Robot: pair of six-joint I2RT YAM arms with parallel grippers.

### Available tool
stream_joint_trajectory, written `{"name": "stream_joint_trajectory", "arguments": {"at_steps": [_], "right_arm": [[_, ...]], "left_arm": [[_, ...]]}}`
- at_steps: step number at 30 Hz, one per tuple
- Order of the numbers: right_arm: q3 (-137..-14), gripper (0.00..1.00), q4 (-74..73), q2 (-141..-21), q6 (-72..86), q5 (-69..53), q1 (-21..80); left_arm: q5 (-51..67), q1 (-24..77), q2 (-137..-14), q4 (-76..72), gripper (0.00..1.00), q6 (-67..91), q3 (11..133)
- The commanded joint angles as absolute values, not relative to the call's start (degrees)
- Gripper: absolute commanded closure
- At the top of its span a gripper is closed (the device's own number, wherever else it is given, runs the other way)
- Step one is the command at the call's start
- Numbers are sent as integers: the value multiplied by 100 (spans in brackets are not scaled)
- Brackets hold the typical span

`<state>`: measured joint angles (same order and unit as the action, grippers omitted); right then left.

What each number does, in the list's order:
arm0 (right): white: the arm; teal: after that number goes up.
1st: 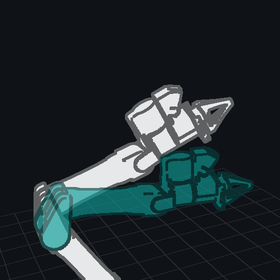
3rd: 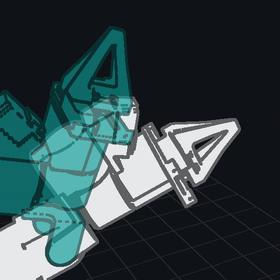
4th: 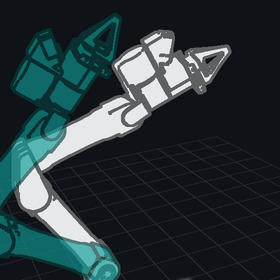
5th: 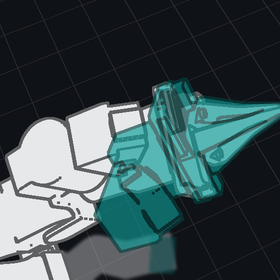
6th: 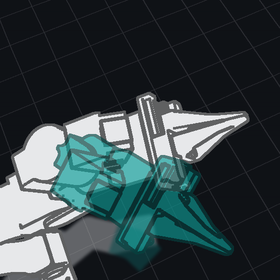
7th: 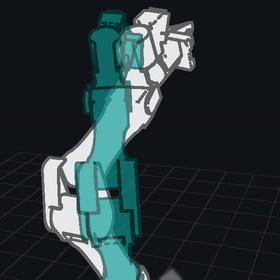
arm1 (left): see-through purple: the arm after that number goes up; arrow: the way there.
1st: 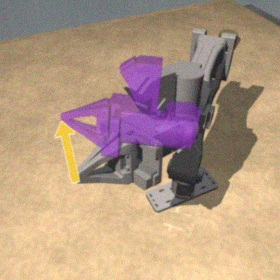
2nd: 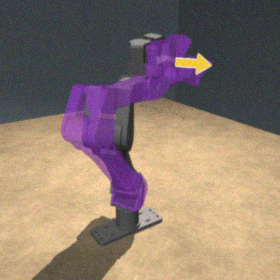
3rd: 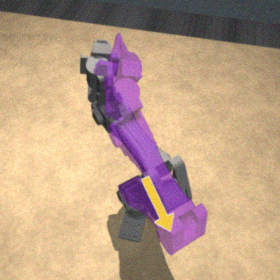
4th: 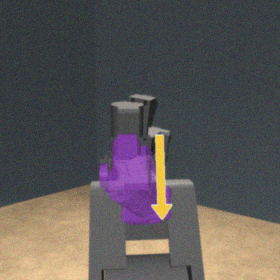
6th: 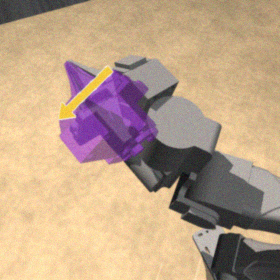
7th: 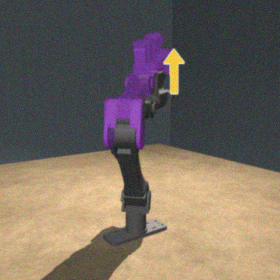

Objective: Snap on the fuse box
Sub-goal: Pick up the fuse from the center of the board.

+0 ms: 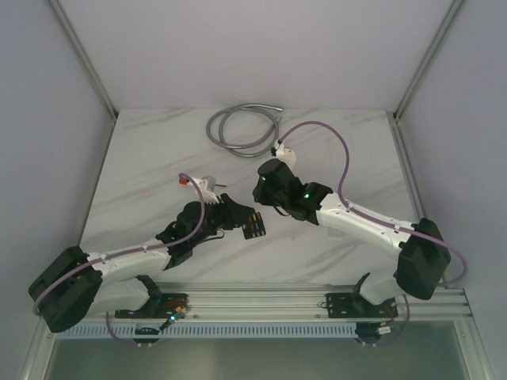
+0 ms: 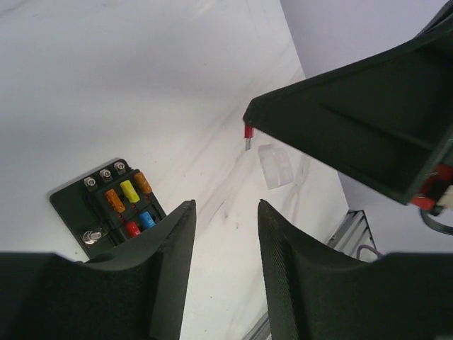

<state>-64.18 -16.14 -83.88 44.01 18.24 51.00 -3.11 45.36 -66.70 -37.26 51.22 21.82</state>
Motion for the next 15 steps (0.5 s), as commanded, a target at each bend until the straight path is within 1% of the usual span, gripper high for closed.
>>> {"name": "stream_joint_trajectory", "arguments": {"at_steps": [1, 9, 15], "right_arm": [[-6255, 73, -1252, -8199, 4661, 1727, 5129], [-6113, 72, -1061, -8169, 4789, 1474, 5131], [-6058, 72, -945, -8156, 4849, 1319, 5132]], "left_arm": [[-738, 4689, -6882, -4127, 52, 4809, 2370], [-888, 4745, -6923, -4591, 56, 4546, 2371], [-1038, 4772, -6924, -4584, 58, 4467, 2399]]}}
